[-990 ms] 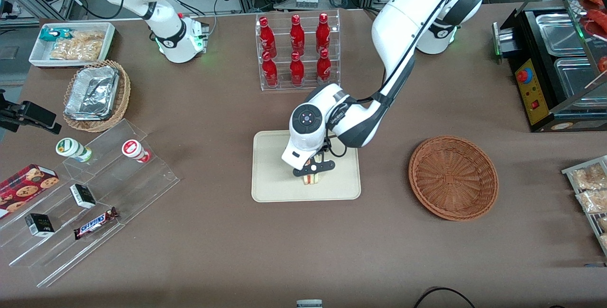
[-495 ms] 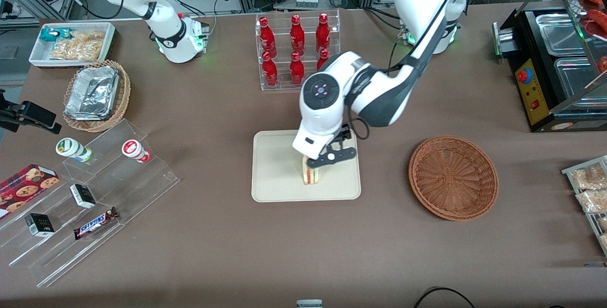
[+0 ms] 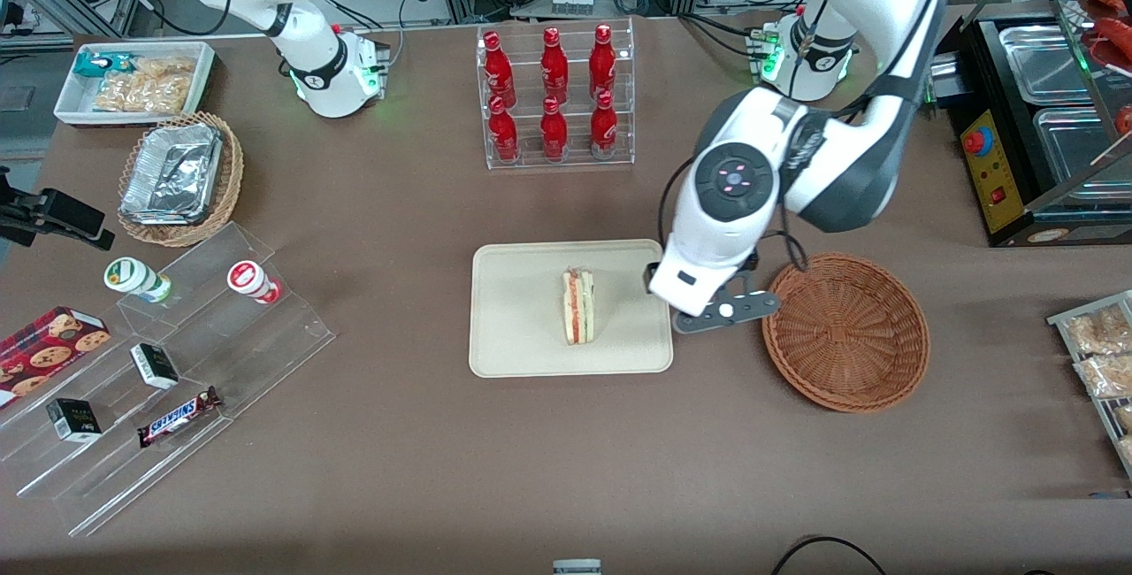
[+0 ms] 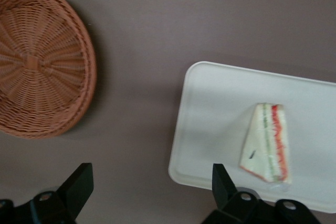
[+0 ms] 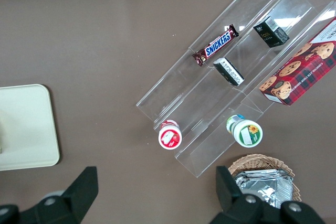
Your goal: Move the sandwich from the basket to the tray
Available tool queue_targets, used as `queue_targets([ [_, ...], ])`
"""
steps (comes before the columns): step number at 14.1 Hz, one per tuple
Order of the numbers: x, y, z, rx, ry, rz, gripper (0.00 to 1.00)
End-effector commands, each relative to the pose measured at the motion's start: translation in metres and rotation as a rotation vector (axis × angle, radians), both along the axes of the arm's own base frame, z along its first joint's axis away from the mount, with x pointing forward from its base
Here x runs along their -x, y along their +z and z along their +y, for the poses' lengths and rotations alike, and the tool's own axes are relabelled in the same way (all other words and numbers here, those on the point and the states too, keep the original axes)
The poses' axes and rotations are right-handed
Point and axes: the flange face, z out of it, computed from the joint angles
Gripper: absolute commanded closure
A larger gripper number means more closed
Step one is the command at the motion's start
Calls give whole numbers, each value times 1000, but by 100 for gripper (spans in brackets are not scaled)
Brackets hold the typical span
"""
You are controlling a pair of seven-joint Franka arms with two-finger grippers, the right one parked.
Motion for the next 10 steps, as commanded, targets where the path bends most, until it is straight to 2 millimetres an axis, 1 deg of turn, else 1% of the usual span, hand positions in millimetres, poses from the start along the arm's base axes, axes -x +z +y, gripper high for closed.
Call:
queue_targets([
  [1,14,19,50,21,-25,27,0],
  [3,15,32,74,34,-64,64,0],
  [4,12,38,93,34,-66,77,0],
  [5,10,49,113,42,-67,72,0],
  [6,12,61,130,63,-84,74,0],
  [7,16,72,148,77,-108,78,0],
  [10,44,112,190,77,-234,113,0],
])
